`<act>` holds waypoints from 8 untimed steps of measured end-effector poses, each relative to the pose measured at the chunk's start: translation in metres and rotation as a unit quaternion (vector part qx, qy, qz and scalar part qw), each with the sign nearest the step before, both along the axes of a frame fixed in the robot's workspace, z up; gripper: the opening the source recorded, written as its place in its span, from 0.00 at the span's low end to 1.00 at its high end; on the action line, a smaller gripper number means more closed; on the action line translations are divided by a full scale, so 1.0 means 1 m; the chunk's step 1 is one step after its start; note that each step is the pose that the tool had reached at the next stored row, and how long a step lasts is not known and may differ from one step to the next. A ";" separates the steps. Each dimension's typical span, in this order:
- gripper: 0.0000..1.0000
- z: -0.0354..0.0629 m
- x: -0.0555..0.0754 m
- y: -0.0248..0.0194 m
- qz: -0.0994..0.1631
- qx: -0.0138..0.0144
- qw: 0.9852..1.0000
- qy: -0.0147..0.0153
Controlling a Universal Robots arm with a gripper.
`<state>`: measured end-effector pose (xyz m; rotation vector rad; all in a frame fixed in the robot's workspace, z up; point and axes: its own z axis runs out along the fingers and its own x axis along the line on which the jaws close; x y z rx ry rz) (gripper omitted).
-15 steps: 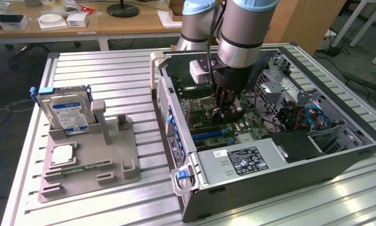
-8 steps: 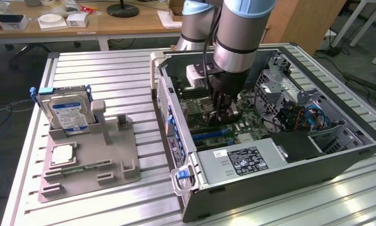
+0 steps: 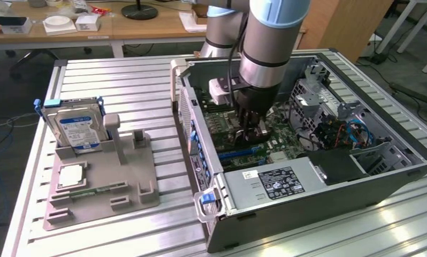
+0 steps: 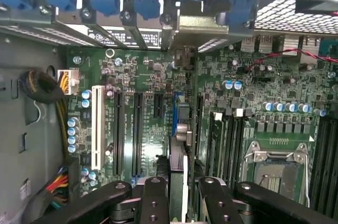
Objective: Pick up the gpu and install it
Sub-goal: 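Insert the gpu into the slot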
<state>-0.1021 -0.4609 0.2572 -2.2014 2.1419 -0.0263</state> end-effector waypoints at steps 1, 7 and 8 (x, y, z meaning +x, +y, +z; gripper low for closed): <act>0.27 -0.0008 -0.001 0.0000 0.000 0.000 1.000 0.000; 0.27 -0.0079 -0.004 0.0000 0.000 0.000 1.000 0.000; 0.27 -0.0091 -0.004 0.0000 0.000 0.000 1.000 0.000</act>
